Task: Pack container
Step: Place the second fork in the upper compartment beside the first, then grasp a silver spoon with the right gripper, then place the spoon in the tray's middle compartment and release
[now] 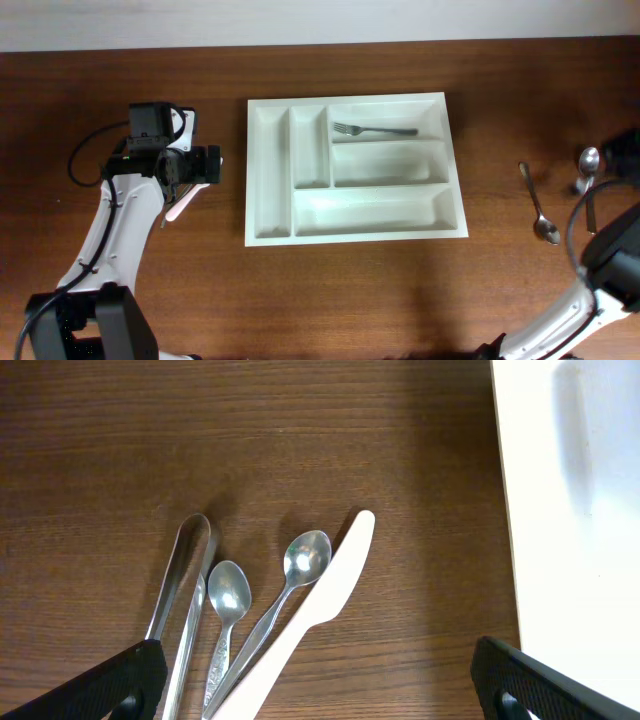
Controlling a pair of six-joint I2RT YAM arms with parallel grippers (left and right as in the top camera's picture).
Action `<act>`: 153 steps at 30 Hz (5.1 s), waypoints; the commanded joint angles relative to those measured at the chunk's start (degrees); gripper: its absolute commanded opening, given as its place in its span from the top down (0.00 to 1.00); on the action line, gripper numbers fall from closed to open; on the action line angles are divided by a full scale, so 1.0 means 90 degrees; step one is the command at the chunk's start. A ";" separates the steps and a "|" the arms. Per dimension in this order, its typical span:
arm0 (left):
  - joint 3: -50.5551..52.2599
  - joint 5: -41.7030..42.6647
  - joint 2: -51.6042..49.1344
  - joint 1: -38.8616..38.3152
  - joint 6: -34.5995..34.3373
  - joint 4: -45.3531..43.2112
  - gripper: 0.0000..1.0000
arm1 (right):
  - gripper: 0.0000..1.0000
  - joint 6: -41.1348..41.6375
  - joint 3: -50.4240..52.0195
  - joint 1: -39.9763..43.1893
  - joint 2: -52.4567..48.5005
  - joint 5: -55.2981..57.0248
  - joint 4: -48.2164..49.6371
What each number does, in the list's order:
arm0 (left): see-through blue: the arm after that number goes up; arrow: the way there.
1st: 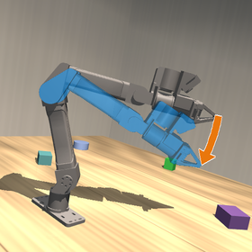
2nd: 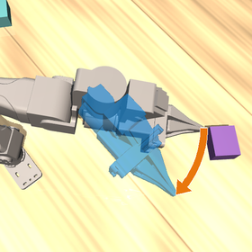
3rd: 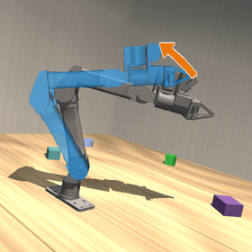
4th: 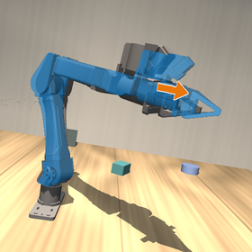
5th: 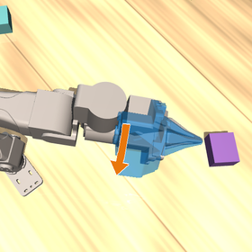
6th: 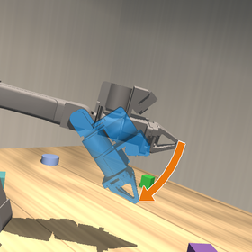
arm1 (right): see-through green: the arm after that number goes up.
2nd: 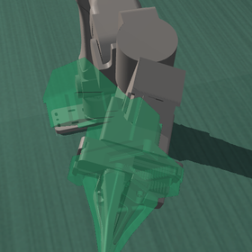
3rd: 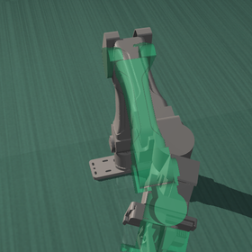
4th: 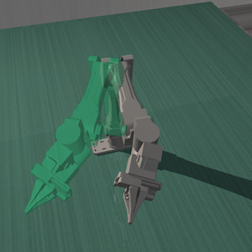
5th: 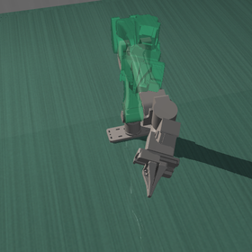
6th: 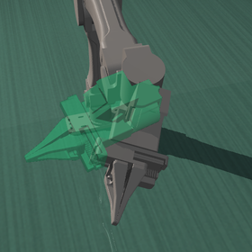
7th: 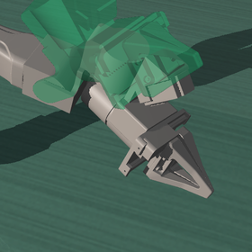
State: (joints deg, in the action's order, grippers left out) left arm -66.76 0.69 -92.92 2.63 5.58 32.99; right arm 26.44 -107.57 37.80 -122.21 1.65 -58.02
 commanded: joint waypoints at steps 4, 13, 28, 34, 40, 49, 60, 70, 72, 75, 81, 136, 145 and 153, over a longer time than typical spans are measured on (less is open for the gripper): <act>-0.0121 0.0051 -0.0068 -0.0027 0.0058 -0.0015 0.01 | 0.96 -0.2684 -0.1027 -0.1826 0.1294 -0.1270 0.0304; -0.0121 0.0051 -0.0068 -0.0027 0.0058 -0.0015 0.01 | 0.96 -0.7436 -0.1107 -0.4413 0.0908 -0.2069 0.0396; -0.0121 0.0049 -0.0068 -0.0027 0.0058 -0.0015 0.01 | 0.96 -1.1081 -0.1107 -0.5459 -0.0925 -0.2178 0.0430; -0.0121 0.0051 -0.0068 -0.0027 0.0058 -0.0015 0.01 | 0.90 -1.1050 -0.1107 -0.5450 -0.1132 -0.2149 0.0376; -0.0121 0.0051 -0.0068 -0.0027 0.0058 -0.0015 0.01 | 0.02 -0.8925 -0.1571 -0.5428 -0.0784 -0.1299 0.0347; -0.0121 0.0051 -0.0068 -0.0027 0.0058 -0.0015 0.01 | 0.01 -0.5100 -0.3254 -0.4619 0.0015 0.0063 -0.1319; -0.0121 0.0051 -0.0068 -0.0027 0.0058 -0.0015 0.01 | 0.01 -0.3036 -0.3087 -0.1404 -0.0243 0.0051 -0.2487; -0.0121 0.0049 -0.0068 -0.0027 0.0058 -0.0015 0.01 | 0.05 -0.3133 -0.1098 0.0066 -0.0500 -0.0525 -0.1489; -0.0121 0.0051 -0.0068 -0.0027 0.0058 -0.0015 0.01 | 0.05 -0.3381 -0.0748 0.0148 -0.0500 -0.0580 -0.1280; -0.0121 0.0051 -0.0068 -0.0027 0.0058 -0.0015 0.01 | 0.04 -0.3762 -0.0316 0.0180 -0.0503 -0.0682 -0.0886; -0.0121 0.0051 -0.0068 -0.0027 0.0058 -0.0015 0.01 | 0.06 -0.4294 0.0260 0.0180 -0.0512 -0.0680 -0.0080; -0.0121 0.0051 -0.0068 -0.0027 0.0058 -0.0015 0.01 | 0.96 -0.3779 0.0440 0.0092 -0.0964 -0.0755 0.0447; -0.0121 0.0051 -0.0068 -0.0027 0.0058 -0.0015 0.01 | 0.96 -0.3742 -0.1117 -0.1154 0.0321 -0.1552 0.0199; -0.0121 0.0049 -0.0068 -0.0027 0.0058 -0.0015 0.01 | 0.96 -0.6800 -0.1581 -0.3538 0.0534 -0.1574 -0.0396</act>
State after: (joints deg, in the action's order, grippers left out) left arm -66.76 0.69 -92.92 2.63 5.58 32.99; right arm -16.56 -122.04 13.80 -116.97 -10.63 -57.98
